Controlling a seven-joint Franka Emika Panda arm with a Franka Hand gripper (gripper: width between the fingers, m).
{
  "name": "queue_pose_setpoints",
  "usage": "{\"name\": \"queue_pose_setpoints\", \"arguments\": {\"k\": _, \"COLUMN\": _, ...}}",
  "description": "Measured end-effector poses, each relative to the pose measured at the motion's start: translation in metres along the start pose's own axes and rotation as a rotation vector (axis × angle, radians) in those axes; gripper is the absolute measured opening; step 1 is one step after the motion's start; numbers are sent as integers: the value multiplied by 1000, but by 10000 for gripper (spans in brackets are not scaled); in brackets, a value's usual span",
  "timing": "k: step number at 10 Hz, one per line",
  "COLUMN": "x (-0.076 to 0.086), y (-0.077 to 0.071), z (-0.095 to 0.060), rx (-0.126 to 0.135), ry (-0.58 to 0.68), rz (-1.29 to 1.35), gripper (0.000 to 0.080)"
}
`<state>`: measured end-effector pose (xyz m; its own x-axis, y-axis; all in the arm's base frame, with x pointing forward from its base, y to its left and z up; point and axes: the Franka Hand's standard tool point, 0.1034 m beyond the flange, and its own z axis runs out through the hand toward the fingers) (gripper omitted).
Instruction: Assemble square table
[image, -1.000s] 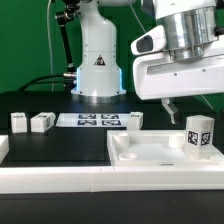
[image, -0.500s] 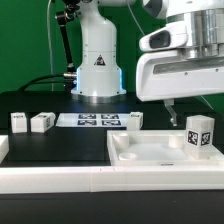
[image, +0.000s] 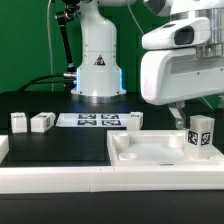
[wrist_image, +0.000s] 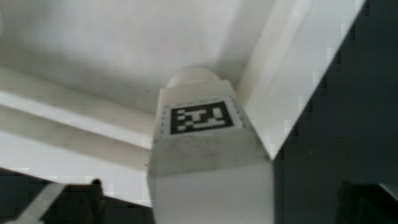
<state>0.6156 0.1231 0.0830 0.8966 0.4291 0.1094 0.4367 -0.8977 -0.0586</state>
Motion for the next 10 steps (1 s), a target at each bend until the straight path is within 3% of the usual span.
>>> {"name": "queue_pose_setpoints", "arguments": {"k": 3, "x": 0, "y": 0, "z": 0, "rx": 1, "ry": 0, "rz": -70, "gripper": 623}}
{"name": "queue_pose_setpoints", "arguments": {"k": 5, "x": 0, "y": 0, "z": 1, "rx": 1, "ry": 0, "rz": -59, "gripper": 287}}
{"name": "queue_pose_setpoints", "arguments": {"k": 8, "x": -1, "y": 1, "z": 1, "rx": 1, "ry": 0, "rz": -1, "gripper": 290}}
{"name": "queue_pose_setpoints", "arguments": {"k": 10, "x": -1, "y": 2, "z": 1, "rx": 7, "ry": 4, "rz": 204, "gripper": 290}}
